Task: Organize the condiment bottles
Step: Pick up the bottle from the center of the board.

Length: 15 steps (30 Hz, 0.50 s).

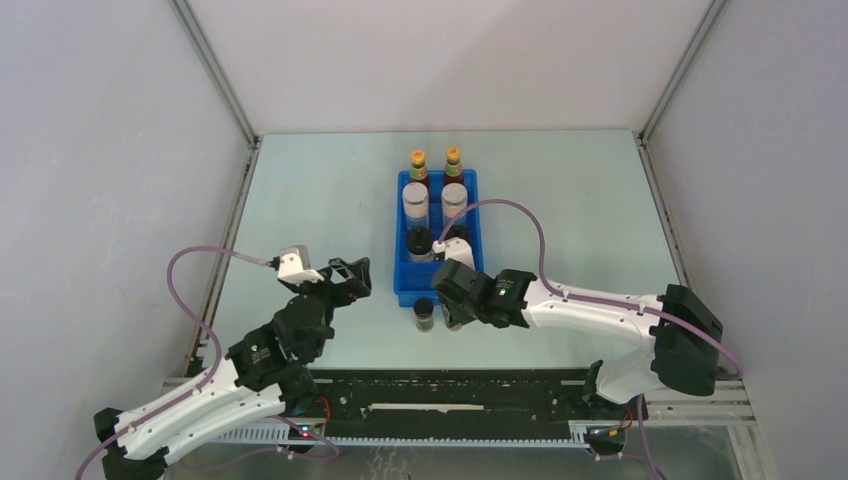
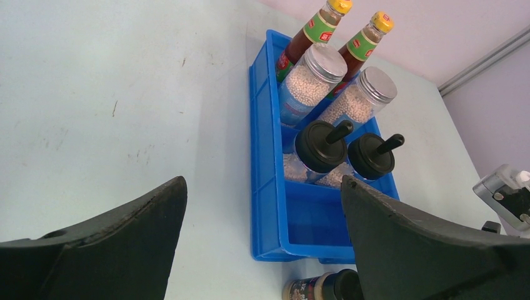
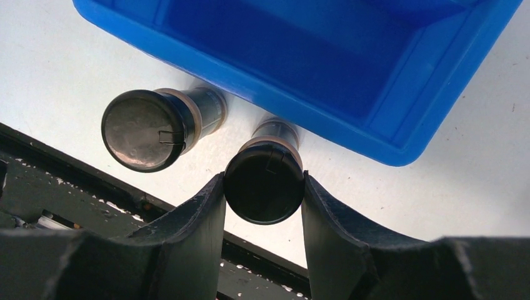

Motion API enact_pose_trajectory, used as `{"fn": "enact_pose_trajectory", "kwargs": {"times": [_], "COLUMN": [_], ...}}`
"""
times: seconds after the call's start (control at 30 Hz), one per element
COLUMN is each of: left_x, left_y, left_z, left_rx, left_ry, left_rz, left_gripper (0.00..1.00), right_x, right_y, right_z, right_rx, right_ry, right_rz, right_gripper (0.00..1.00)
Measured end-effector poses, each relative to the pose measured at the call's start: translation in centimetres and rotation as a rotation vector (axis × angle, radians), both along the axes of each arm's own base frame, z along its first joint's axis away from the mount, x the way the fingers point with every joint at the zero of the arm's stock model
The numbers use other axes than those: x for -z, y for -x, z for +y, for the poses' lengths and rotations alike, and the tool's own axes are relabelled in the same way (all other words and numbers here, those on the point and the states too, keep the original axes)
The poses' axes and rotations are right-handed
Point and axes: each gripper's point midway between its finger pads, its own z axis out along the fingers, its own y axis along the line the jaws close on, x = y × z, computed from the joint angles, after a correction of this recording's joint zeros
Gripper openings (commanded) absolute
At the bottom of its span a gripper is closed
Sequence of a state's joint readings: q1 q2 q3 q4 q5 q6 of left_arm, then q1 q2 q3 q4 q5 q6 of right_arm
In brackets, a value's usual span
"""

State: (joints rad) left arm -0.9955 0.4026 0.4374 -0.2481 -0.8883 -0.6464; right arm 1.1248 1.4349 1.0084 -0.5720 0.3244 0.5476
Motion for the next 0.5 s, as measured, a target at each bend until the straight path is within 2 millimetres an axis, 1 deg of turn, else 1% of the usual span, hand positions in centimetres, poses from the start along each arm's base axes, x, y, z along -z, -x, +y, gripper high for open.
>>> {"fn": "enact_pose_trajectory", "kwargs": {"times": [0.27, 0.5], "left_x": [0.0, 0.0], "left_y": [0.0, 0.0], "left_z": [0.0, 0.0], "left_rx": [0.002, 0.002], "left_ry": [0.000, 0.000], "left_rz": [0.000, 0.000], "left_gripper": [0.96, 0.96], "right_x": [-0.4, -2.0], "right_y": [0.2, -0.1], "right_z": [-0.5, 0.0], "right_rx": [-0.005, -0.008], "right_ry": [0.026, 0.000], "right_rz": [-0.009, -0.034], "right_gripper": [0.00, 0.00]}}
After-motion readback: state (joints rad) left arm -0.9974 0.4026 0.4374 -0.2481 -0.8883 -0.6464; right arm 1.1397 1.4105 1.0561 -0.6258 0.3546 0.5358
